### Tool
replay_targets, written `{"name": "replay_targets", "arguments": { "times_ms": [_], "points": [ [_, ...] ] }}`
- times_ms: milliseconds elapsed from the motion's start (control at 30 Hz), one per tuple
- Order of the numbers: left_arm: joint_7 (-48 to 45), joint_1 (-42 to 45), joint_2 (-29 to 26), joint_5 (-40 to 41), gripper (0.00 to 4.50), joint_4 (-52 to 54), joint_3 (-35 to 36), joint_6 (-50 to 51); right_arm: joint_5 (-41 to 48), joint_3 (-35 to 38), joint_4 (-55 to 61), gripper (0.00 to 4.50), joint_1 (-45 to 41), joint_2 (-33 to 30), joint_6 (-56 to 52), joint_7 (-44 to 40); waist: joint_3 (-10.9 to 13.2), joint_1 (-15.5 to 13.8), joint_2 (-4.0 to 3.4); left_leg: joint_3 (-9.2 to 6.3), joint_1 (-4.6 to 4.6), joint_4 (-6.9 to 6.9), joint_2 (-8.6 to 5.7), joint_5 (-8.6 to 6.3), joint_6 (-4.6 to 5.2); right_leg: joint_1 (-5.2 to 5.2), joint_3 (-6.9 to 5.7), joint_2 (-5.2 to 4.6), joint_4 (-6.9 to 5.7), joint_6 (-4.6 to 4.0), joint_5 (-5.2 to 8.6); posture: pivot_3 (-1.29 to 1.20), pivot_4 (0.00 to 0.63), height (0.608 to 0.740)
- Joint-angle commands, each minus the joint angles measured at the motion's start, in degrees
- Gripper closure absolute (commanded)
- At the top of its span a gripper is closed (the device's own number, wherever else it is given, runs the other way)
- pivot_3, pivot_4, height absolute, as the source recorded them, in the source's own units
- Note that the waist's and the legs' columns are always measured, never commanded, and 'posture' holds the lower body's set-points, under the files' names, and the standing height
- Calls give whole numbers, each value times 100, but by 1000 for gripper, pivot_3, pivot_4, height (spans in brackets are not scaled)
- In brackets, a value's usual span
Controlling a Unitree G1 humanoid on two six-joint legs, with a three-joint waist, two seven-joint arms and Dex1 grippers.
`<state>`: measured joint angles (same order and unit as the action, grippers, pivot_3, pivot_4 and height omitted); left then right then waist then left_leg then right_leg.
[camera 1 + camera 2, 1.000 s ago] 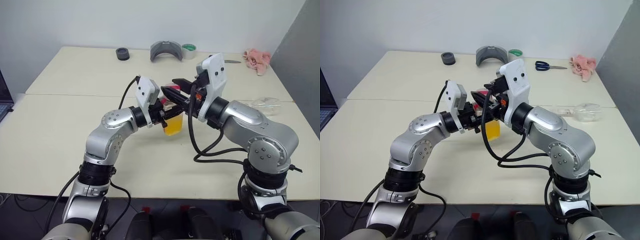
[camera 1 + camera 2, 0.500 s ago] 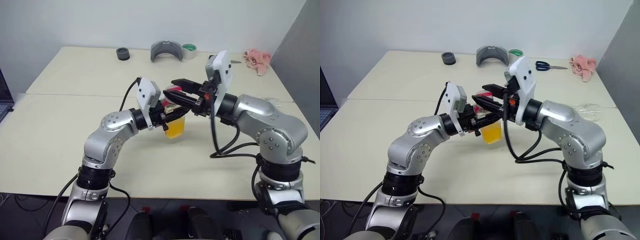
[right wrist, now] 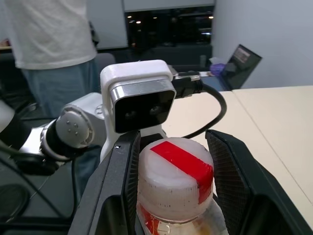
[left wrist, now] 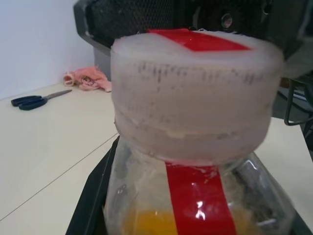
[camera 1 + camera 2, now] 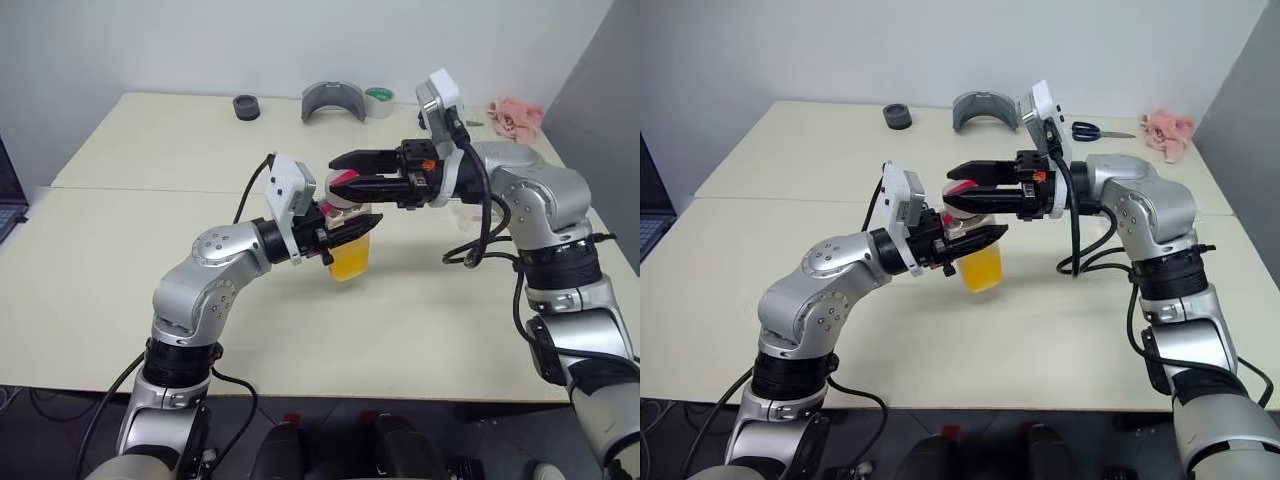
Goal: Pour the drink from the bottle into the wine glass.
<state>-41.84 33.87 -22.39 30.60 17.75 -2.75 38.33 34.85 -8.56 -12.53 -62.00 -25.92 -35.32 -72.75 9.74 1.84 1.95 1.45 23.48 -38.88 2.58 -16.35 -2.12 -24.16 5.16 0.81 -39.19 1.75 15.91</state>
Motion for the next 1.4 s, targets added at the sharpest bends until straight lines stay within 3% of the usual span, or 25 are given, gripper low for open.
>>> {"name": "replay_targets", "arguments": {
  "times_ms": [33,200,467,600,700,833,1033,1200,1400],
  "points": [
    [-37,114,28,319,2631,517,106,-34,-309,-170,-232,2723,-223,92,321,-341,0,-1,0,0,0,0,0,0,0,0,-1,-2,0,0,0,0,150,740],
    [-22,137,42,314,2631,494,137,4,-462,-105,-410,2723,-331,132,359,-413,0,-2,-1,-2,0,0,0,1,-1,0,-3,-4,-3,0,0,0,150,740],
    [-24,149,75,298,2631,410,114,-35,-406,242,-12,17,-138,-304,-101,-228,1,-5,-1,-2,0,-1,-1,1,-1,-1,-3,-13,-6,-1,-1,0,150,740],
    [-21,163,88,311,2631,353,98,-61,-217,450,519,17,81,-552,-548,6,1,-6,-1,-3,0,-1,-1,0,-1,-1,-2,-14,-5,-1,-1,0,150,740],
    [-13,170,111,242,2631,256,85,-130,45,824,1313,17,347,-620,-1103,673,1,-3,-1,-4,0,-1,0,0,-1,-1,-2,-14,-8,-1,0,0,150,740],
    [136,241,168,-120,2631,-31,1,-451,410,1517,2905,17,1006,-39,-2009,2685,0,5,-1,-3,0,-1,2,1,-1,-4,3,-14,-16,-1,0,0,150,740],
    [58,304,207,-159,2631,-171,-51,-551,322,1567,4594,17,1848,943,-2524,4840,0,2,-2,3,1,-4,-2,1,-2,-10,12,-4,-29,1,1,0,150,740],
    [-7,395,251,-192,2631,-288,-139,-610,163,1284,4919,17,2074,1263,-2560,5536,0,2,-2,3,2,-5,-4,2,-4,-10,12,2,-27,1,1,0,150,740],
    [-38,452,297,-189,2631,-342,-165,-613,265,1247,4757,17,1960,1436,-2368,5747,0,7,-2,4,1,-5,-2,2,-3,-11,13,7,-26,1,1,0,150,740]
  ]
}}
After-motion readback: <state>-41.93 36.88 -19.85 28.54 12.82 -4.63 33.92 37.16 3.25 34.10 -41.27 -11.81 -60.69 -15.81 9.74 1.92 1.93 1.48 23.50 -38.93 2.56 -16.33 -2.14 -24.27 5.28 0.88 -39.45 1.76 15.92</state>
